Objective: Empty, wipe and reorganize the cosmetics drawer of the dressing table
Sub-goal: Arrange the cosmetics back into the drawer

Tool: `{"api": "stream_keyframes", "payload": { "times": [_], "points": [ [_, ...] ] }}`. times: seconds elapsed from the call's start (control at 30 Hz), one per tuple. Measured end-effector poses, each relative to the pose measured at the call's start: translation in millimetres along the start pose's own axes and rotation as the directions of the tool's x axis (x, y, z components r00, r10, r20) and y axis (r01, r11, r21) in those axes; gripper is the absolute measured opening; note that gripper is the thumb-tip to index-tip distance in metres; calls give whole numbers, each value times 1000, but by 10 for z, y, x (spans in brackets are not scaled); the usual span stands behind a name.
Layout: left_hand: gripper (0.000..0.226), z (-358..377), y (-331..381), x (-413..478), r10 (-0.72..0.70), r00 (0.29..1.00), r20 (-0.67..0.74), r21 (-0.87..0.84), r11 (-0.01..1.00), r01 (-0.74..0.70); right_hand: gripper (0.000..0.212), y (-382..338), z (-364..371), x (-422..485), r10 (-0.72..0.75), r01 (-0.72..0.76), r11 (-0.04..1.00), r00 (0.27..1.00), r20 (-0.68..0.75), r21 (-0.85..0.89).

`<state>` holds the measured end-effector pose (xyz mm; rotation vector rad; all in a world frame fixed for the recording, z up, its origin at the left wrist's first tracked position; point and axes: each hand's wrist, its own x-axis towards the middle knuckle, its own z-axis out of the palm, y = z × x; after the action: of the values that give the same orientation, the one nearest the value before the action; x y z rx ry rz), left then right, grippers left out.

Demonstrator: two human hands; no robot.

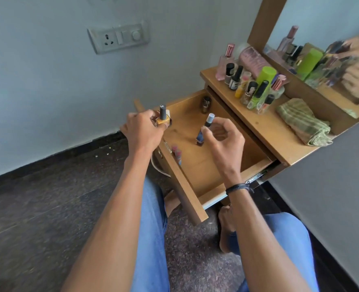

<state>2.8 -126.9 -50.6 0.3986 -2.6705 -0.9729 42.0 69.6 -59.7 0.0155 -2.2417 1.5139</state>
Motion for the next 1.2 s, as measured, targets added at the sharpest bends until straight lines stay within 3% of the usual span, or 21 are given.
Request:
{"api": "stream_keyframes", "payload": {
  "times": [0.33,0.9,1.2],
  "points": [
    [22,163,34,166,16,999,28,279,960,-24,15,168,114,-117,139,-138,989,990,8,-48],
    [28,295,56,385,-143,972,186,230,968,99,18,278,145,-78,238,-236,971,970,56,-40],
    [15,357,52,402,-145,977,155,364,928,80,18,296,180,-68,240,-235,970,967,89,-66]
  ]
}}
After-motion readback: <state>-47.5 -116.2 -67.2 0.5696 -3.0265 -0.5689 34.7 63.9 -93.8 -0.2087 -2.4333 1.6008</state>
